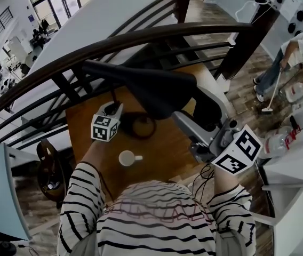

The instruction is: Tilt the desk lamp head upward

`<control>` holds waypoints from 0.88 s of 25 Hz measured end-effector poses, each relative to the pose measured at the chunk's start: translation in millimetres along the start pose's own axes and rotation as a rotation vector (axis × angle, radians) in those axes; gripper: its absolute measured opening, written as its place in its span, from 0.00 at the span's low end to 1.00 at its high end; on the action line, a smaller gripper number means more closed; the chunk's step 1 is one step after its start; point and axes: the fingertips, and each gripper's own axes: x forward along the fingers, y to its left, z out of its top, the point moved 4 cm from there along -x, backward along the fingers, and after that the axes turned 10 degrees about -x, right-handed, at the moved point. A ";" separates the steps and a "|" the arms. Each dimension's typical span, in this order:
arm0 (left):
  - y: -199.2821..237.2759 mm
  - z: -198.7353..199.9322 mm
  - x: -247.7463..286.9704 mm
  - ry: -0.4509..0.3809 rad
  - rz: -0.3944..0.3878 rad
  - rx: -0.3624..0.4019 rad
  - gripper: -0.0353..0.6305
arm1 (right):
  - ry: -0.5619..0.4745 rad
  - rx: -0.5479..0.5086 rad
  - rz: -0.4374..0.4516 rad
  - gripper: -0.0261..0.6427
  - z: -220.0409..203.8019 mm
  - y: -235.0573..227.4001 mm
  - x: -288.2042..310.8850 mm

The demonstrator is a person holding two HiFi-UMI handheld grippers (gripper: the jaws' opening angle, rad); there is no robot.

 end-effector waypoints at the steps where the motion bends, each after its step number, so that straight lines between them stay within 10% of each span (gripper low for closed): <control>1: -0.3 0.0 0.4 0.002 0.003 0.002 0.12 | -0.001 0.003 -0.001 0.47 -1.1 -0.2 -1.4; 22: -25.0 1.4 -59.2 -0.067 0.018 0.020 0.36 | 0.051 0.067 -0.002 0.47 -40.4 17.2 -23.0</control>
